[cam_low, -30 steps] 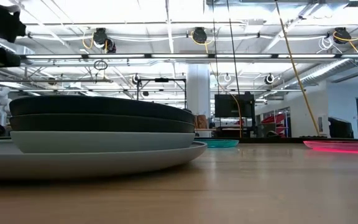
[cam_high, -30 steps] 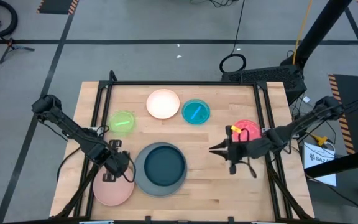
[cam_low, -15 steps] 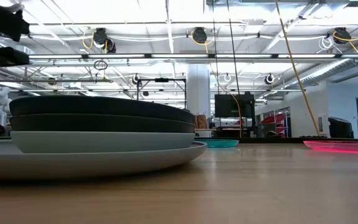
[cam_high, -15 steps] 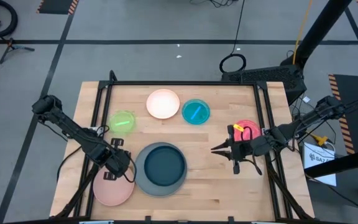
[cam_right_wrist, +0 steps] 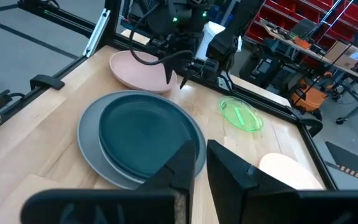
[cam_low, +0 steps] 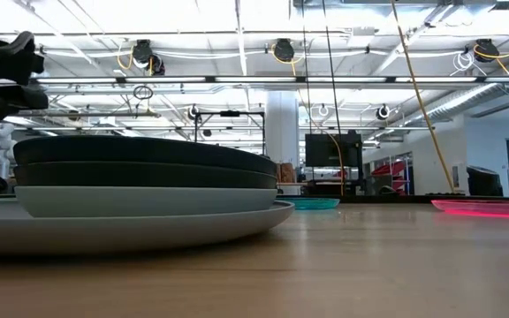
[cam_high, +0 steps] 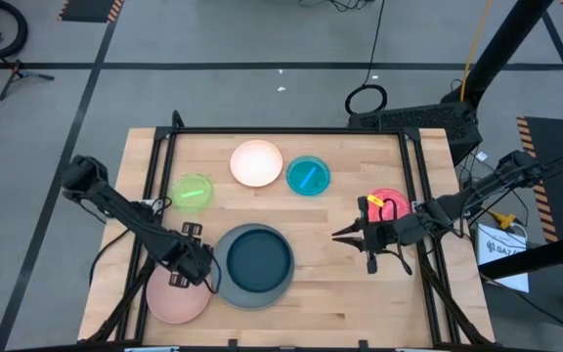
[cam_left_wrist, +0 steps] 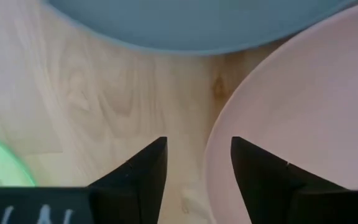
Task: Stack plastic plates
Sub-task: Stack the orange plate on top of the black plate
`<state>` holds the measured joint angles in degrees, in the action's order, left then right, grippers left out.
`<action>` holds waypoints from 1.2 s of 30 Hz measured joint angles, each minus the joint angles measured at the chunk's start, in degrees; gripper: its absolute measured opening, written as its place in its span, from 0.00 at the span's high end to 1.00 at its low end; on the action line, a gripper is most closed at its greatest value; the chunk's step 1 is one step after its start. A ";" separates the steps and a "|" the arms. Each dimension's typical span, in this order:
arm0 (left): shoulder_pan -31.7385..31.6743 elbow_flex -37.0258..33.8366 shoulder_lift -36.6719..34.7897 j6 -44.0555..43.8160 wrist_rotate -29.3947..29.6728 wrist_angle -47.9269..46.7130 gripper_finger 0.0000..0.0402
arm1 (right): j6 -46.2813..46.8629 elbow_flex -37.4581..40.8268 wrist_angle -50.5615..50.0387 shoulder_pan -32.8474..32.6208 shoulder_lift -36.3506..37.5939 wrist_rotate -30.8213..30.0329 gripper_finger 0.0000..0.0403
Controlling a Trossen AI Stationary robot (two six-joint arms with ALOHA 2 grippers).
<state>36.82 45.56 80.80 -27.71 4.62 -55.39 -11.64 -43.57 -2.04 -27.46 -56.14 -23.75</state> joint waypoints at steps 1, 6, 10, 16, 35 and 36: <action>0.00 0.00 0.34 0.03 0.00 0.36 0.54 | 0.00 0.00 0.00 0.00 0.00 0.00 0.92; 0.00 0.00 1.82 0.10 -0.02 1.60 0.54 | 0.00 0.00 0.00 0.00 0.00 0.00 0.92; -0.04 -0.02 2.64 0.48 -0.04 2.42 0.54 | 0.02 0.00 -0.11 0.00 0.00 0.00 0.92; -0.04 -0.02 3.36 0.48 -0.06 2.88 0.54 | 0.02 0.00 -0.15 0.00 0.00 0.02 0.92; -0.04 -0.04 3.36 -1.54 -0.13 5.96 0.54 | 0.02 0.00 -0.24 0.00 0.00 0.02 0.92; -0.04 -0.04 3.36 -1.57 -0.13 6.00 0.54 | 0.02 0.00 -0.23 0.00 0.00 0.03 0.92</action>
<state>36.77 45.52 84.16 -29.28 4.49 -49.39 -11.62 -43.57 -2.28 -27.46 -56.14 -23.72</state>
